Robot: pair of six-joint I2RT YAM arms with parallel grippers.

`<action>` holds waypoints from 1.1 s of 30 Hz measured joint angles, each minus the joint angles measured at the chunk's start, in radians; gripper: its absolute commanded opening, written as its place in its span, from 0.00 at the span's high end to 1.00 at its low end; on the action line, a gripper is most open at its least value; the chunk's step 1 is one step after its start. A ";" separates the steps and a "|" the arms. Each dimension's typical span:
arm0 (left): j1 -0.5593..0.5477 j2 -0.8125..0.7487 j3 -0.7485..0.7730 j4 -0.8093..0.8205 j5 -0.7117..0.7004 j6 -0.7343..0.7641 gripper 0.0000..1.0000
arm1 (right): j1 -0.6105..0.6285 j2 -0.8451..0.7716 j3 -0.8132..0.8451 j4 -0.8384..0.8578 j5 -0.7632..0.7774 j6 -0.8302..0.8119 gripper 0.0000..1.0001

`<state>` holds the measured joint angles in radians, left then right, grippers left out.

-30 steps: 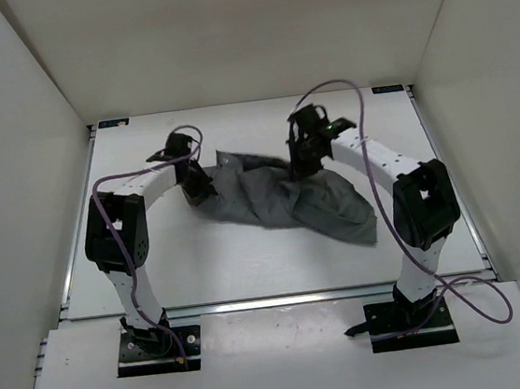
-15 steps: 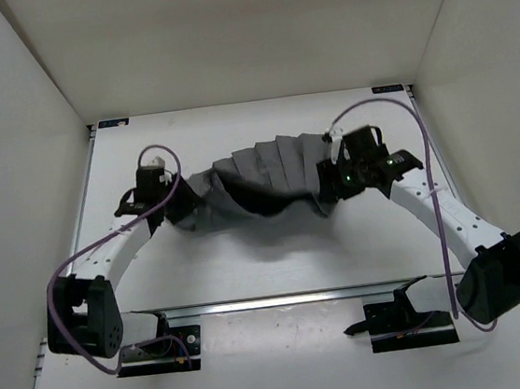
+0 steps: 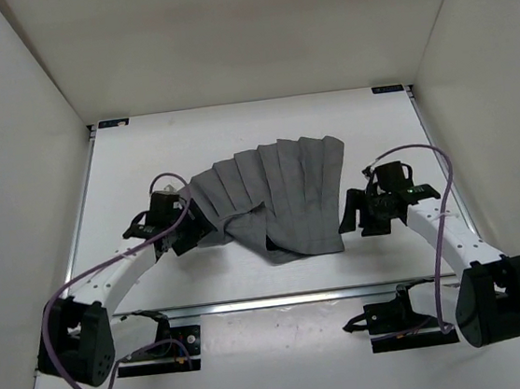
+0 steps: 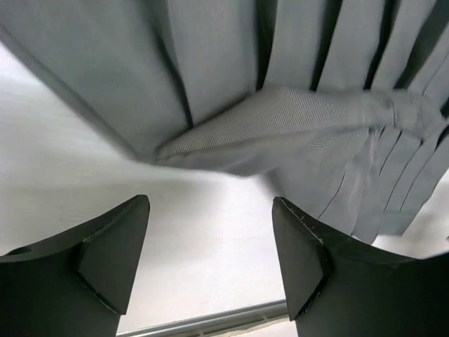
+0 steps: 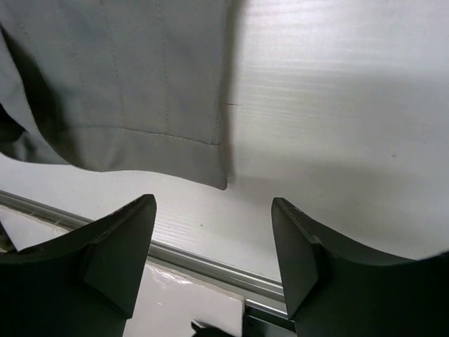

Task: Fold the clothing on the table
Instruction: Flatten the skirt out

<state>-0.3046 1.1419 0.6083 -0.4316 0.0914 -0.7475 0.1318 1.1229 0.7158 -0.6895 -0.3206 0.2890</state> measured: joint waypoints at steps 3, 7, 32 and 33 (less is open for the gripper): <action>-0.020 0.101 0.084 -0.034 -0.023 -0.032 0.30 | 0.008 0.029 -0.037 0.036 -0.003 0.054 0.37; -0.065 0.298 0.294 -0.075 -0.040 -0.073 0.34 | 0.055 0.097 -0.050 0.084 0.012 0.123 0.37; -0.003 0.588 0.312 0.126 0.215 -0.212 1.00 | 0.192 0.417 0.166 0.125 0.085 0.137 1.00; 0.029 0.661 0.425 0.099 0.227 -0.171 1.00 | 0.176 0.426 0.223 0.111 0.092 0.122 1.00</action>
<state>-0.2756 1.8034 1.0336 -0.3328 0.3180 -0.9188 0.3077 1.5486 0.9386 -0.5785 -0.2287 0.4110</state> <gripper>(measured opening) 0.064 0.035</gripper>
